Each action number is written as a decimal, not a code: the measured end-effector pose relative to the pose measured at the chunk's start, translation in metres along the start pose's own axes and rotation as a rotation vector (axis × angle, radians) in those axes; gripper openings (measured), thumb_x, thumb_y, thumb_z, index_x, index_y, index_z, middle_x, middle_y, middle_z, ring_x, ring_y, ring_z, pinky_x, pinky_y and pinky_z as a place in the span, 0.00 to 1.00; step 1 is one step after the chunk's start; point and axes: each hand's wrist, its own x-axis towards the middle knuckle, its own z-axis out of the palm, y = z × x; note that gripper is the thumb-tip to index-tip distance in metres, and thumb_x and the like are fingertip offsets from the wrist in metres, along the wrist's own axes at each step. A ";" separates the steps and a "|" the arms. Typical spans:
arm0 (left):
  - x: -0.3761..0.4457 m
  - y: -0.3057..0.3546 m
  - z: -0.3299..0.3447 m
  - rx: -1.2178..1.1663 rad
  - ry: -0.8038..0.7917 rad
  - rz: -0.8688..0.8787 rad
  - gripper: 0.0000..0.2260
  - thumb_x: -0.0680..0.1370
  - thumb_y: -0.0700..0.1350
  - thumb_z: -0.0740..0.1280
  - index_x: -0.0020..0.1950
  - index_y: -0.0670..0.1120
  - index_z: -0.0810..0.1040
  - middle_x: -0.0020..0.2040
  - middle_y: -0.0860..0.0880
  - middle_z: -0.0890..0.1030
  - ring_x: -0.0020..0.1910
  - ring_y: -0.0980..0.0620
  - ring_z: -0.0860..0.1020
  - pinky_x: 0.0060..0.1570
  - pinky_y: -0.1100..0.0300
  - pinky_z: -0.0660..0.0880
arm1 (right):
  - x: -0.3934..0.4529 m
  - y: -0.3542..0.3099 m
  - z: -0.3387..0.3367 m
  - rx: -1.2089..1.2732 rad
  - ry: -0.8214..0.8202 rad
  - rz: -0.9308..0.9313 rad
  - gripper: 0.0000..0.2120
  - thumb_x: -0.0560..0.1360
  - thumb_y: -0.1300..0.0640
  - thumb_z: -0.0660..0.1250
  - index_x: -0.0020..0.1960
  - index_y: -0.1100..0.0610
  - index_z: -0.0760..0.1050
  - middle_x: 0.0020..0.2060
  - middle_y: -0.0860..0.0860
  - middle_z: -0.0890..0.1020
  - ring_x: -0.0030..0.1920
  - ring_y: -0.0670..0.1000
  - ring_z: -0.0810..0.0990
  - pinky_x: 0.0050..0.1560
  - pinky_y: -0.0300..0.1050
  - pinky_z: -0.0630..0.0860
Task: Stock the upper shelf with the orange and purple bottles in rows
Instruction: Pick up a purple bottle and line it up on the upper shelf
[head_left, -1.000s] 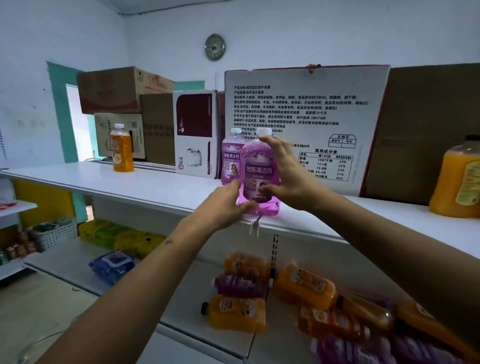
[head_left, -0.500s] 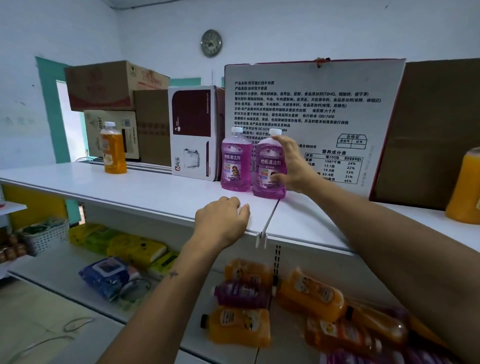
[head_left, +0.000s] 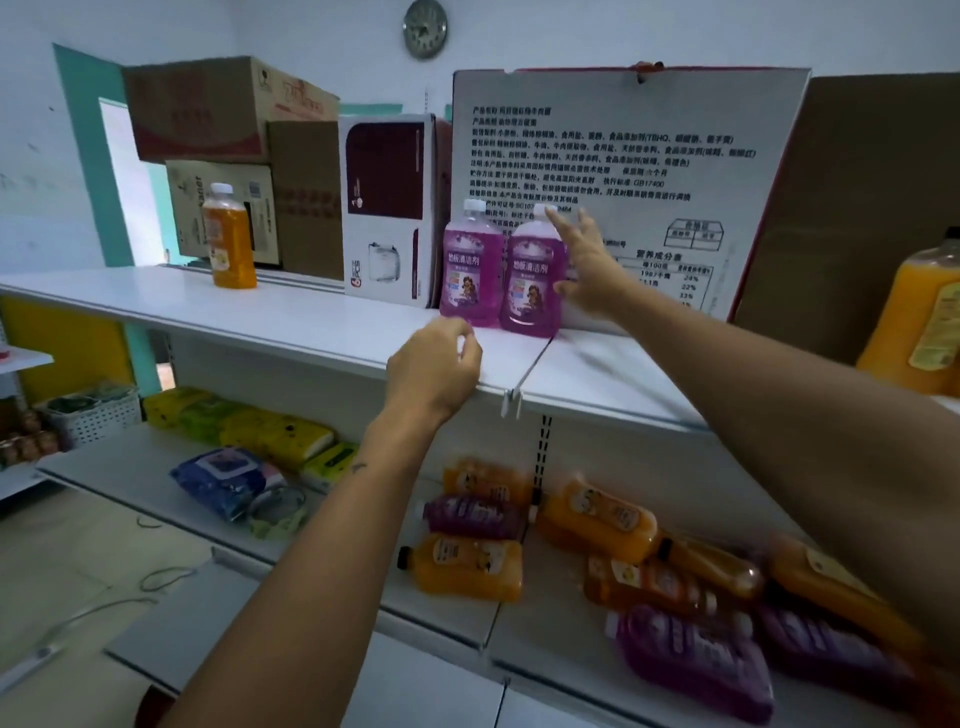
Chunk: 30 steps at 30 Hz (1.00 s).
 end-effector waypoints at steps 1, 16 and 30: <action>-0.009 0.000 -0.001 -0.119 0.072 0.021 0.11 0.81 0.43 0.60 0.60 0.43 0.79 0.57 0.46 0.80 0.55 0.47 0.77 0.50 0.60 0.70 | -0.013 -0.006 -0.005 0.010 0.002 -0.020 0.46 0.73 0.71 0.68 0.80 0.42 0.51 0.81 0.54 0.45 0.75 0.51 0.55 0.66 0.43 0.57; -0.261 0.044 0.109 -0.796 -0.113 -0.372 0.14 0.82 0.42 0.61 0.64 0.57 0.71 0.64 0.54 0.74 0.65 0.56 0.72 0.59 0.64 0.69 | -0.372 0.033 0.023 0.629 0.209 0.016 0.16 0.79 0.64 0.64 0.61 0.50 0.79 0.63 0.46 0.80 0.68 0.50 0.76 0.64 0.42 0.76; -0.274 0.080 0.215 -0.741 -0.546 -0.618 0.21 0.80 0.38 0.61 0.66 0.60 0.71 0.52 0.62 0.77 0.42 0.76 0.75 0.32 0.80 0.69 | -0.400 0.203 0.095 0.518 0.191 0.624 0.16 0.77 0.65 0.70 0.55 0.43 0.80 0.56 0.39 0.80 0.57 0.40 0.79 0.54 0.32 0.74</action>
